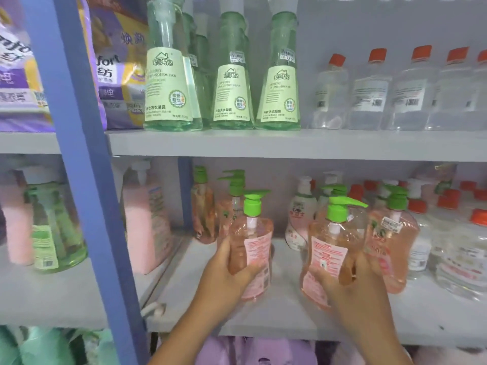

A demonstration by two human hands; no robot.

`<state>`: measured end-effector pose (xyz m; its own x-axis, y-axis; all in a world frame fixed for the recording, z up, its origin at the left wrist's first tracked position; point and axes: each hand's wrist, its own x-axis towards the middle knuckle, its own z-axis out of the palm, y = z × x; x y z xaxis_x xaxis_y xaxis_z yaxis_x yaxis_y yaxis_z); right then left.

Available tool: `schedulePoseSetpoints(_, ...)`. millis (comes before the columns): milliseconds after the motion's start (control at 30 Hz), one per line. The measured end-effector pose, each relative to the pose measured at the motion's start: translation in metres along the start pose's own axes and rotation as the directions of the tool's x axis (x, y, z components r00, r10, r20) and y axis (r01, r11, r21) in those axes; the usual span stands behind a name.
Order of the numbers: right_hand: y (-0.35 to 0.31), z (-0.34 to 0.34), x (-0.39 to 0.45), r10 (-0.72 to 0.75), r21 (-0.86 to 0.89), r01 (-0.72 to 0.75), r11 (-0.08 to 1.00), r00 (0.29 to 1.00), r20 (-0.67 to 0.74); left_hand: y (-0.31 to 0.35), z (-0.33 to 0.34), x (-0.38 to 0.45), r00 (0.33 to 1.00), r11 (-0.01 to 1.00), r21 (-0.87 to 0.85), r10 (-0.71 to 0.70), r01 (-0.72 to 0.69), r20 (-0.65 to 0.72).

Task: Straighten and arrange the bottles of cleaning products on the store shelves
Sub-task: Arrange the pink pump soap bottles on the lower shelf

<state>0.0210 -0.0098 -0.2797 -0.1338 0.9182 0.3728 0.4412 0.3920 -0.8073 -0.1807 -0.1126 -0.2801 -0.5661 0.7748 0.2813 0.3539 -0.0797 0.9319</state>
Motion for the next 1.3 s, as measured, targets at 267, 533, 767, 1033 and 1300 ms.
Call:
schedulePoseSetpoints(267, 0.023, -0.019, 0.012, -0.005, -0.080, -0.011, 0.997, 0.981, -0.195, 0.002, 0.022, 0.019, 0.971, 0.785, 0.573, 0.200, -0.237, 0.128)
schedulePoseSetpoints(533, -0.010, 0.030, -0.017, -0.234, 0.148, 0.228, 0.962, 0.972, 0.026, -0.014, -0.015, 0.071, 0.969, 0.966, 0.214, -0.097, 0.147, -0.226)
schedulePoseSetpoints(767, -0.018, 0.061, 0.004, -0.040, 0.026, 0.034, 0.999, 0.972, 0.232, -0.010, 0.015, 0.086, 0.994, 0.954, 0.280, -0.096, 0.108, -0.056)
schedulePoseSetpoints(1033, -0.005, 0.035, 0.010, -0.096, -0.147, 0.125, 0.981, 0.978, 0.187, -0.004, 0.016, 0.105, 0.999, 0.924, 0.382, -0.008, 0.021, -0.034)
schedulePoseSetpoints(1300, 0.014, 0.034, 0.013, -0.047, -0.073, 0.064, 0.995, 0.975, 0.216, -0.034, 0.017, 0.158, 0.954, 0.897, 0.433, 0.046, 0.091, -0.296)
